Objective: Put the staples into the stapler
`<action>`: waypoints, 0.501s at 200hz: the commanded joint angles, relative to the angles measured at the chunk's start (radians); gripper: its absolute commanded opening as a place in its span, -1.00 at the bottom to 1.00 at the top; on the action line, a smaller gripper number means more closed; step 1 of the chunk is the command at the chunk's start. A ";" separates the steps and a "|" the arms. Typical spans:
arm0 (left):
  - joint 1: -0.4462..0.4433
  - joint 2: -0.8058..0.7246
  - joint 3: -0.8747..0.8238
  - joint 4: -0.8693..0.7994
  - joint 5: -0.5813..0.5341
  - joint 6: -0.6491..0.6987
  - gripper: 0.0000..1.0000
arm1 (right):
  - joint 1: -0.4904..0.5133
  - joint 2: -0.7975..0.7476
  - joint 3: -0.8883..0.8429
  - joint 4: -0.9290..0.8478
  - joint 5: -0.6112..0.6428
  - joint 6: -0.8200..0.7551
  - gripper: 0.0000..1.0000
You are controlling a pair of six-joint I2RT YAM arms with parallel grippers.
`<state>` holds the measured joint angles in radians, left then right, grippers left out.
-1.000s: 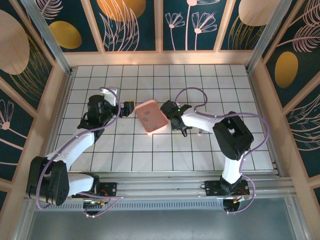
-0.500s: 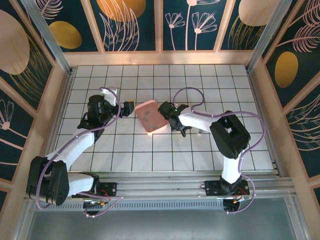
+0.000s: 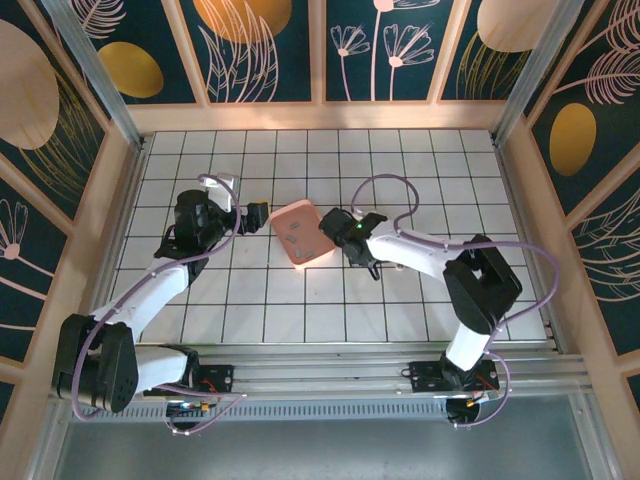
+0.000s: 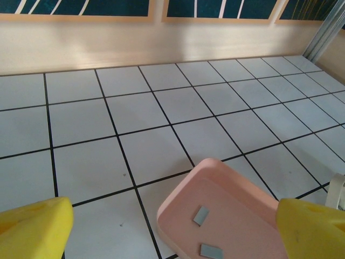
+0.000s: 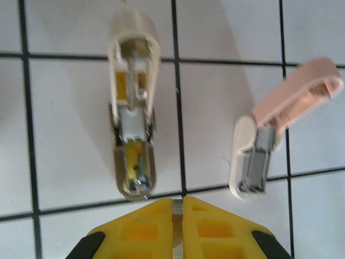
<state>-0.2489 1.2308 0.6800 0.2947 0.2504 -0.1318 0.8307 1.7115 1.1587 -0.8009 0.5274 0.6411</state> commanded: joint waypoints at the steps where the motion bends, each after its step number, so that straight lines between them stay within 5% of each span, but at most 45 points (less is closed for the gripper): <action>1: -0.004 -0.028 0.000 0.023 -0.003 0.000 0.92 | 0.030 -0.046 -0.076 -0.089 0.027 0.091 -0.80; 100: -0.005 -0.042 -0.003 0.021 -0.011 -0.003 0.92 | 0.120 0.004 -0.148 -0.067 -0.023 0.154 -0.80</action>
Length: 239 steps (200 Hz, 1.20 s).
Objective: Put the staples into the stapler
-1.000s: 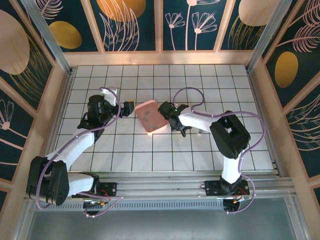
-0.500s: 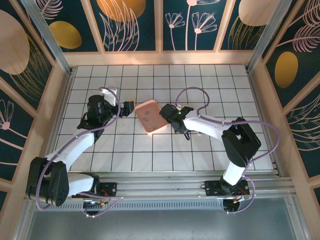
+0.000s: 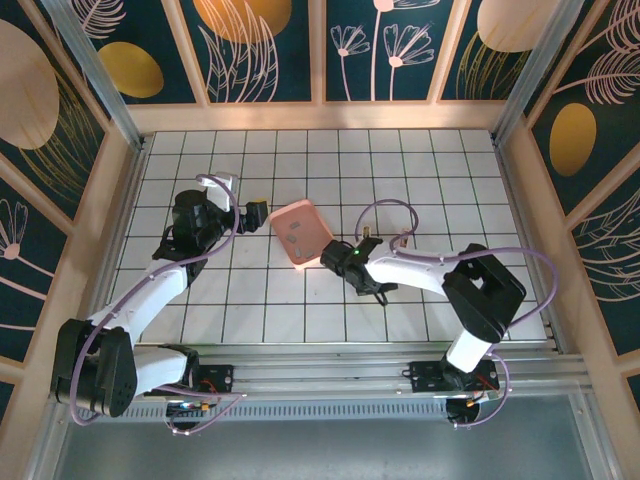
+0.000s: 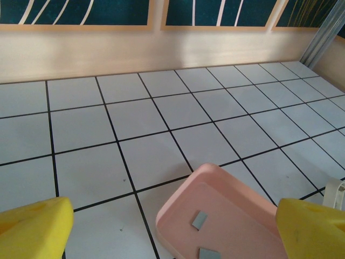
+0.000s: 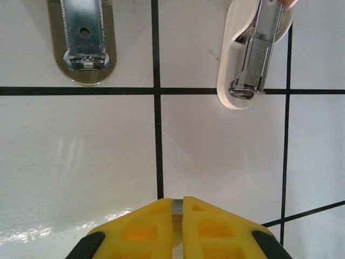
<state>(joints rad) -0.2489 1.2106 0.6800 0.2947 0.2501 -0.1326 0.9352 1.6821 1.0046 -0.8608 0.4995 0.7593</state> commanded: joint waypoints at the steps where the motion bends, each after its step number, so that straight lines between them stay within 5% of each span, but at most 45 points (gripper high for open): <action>1: -0.005 -0.022 -0.002 0.021 -0.010 -0.002 0.92 | 0.016 0.034 0.006 -0.006 0.005 0.035 -0.80; 239: -0.005 -0.028 -0.003 0.020 -0.009 0.001 0.93 | 0.079 0.165 0.067 0.061 -0.051 0.017 -0.64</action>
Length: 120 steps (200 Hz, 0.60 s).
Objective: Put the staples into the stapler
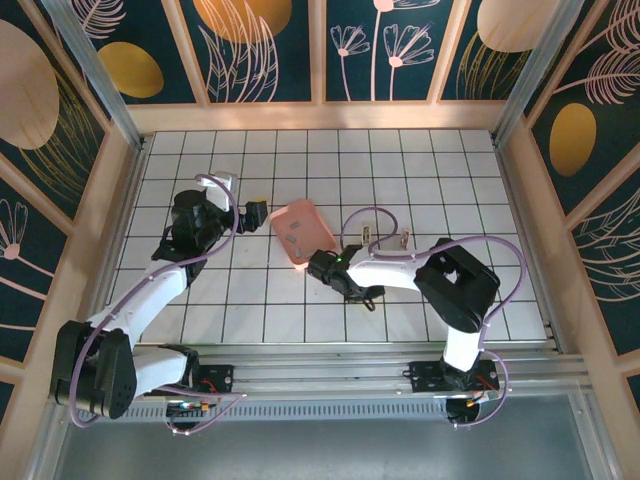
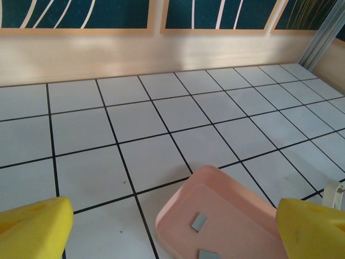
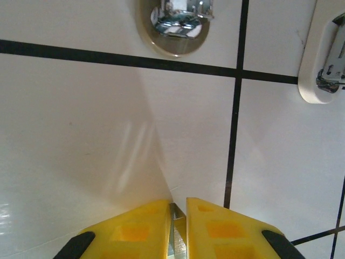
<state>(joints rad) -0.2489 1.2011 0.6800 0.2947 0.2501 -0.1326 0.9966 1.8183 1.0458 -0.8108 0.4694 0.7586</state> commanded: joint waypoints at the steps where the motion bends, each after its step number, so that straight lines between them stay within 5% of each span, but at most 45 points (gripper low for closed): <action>1: -0.004 -0.018 -0.003 0.021 -0.009 0.001 0.92 | 0.018 0.030 0.026 0.011 -0.021 0.018 -0.64; 120: -0.004 -0.011 -0.003 0.021 -0.008 0.000 0.93 | 0.009 -0.139 0.035 0.077 -0.051 0.005 -0.44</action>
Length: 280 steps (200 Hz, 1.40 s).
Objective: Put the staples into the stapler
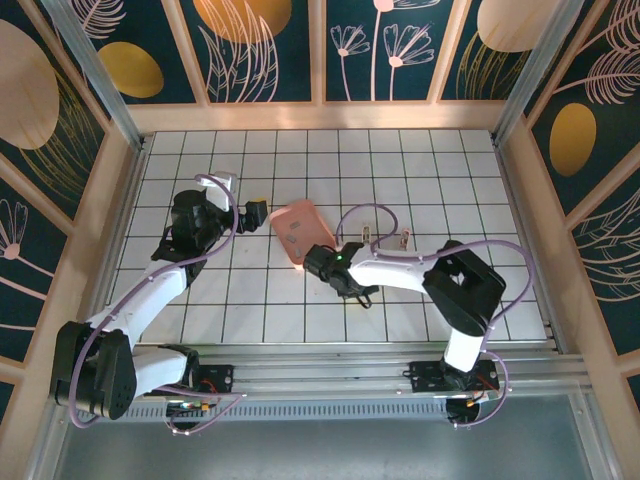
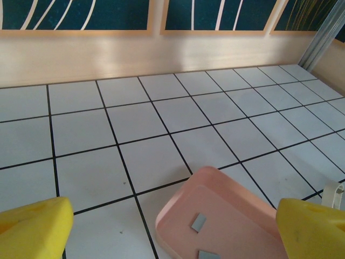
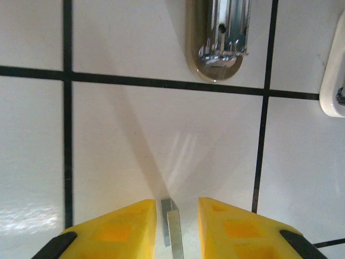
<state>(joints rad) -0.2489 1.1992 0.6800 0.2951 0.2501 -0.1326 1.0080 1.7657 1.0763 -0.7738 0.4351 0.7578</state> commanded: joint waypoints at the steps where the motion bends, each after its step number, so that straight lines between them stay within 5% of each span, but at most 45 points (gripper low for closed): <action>1: -0.004 -0.009 -0.003 0.020 -0.009 -0.001 0.93 | -0.005 -0.089 0.003 0.042 -0.018 0.006 -0.44; 111: -0.005 -0.001 -0.001 0.023 -0.002 -0.004 0.93 | -0.213 -0.463 -0.378 0.426 -0.399 -0.019 -0.30; 280: -0.004 -0.013 -0.003 0.019 -0.008 0.002 0.93 | -0.147 -0.222 -0.247 0.268 -0.295 -0.085 -0.37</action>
<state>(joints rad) -0.2489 1.1992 0.6800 0.2947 0.2501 -0.1326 0.8539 1.5227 0.7982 -0.4538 0.0898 0.6861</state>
